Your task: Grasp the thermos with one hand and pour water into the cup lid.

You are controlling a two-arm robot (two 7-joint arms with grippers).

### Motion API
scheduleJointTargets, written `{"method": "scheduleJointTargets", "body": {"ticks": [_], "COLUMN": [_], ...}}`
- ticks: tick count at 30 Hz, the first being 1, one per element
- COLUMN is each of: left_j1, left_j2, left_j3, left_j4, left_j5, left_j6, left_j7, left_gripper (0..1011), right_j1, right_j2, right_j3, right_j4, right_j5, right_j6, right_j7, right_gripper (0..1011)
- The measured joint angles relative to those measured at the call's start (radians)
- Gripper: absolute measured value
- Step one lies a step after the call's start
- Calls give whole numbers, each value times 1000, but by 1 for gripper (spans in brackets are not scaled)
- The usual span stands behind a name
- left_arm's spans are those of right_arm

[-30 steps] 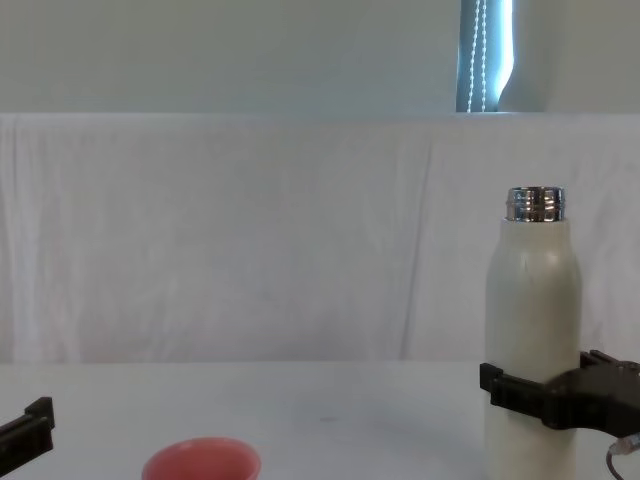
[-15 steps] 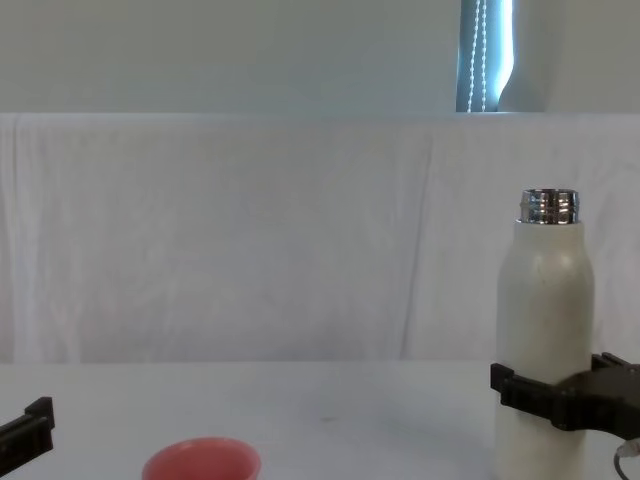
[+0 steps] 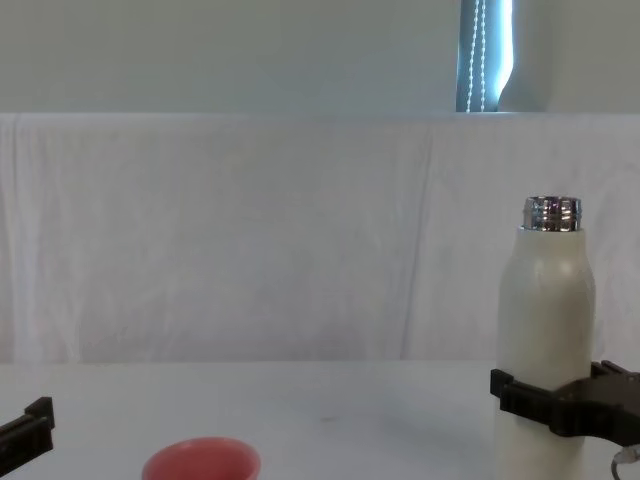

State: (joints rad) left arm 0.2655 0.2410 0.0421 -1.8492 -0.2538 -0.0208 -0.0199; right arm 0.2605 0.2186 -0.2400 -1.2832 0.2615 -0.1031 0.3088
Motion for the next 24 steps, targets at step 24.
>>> {"method": "scheduleJointTargets", "body": {"ticks": [24], "left_j1": [0], "left_j2": [0], "left_j3": [0], "left_j4": [0], "left_j5": [0], "left_j6": [0], "left_j7": [0], "left_gripper": [1001], "right_j1": [9], "right_j2": [-13], "right_j3": [-4], "right_j4": [23], "right_j5": [-8], "right_j6": [-14], "right_j7": [2], "right_gripper": [951]}}
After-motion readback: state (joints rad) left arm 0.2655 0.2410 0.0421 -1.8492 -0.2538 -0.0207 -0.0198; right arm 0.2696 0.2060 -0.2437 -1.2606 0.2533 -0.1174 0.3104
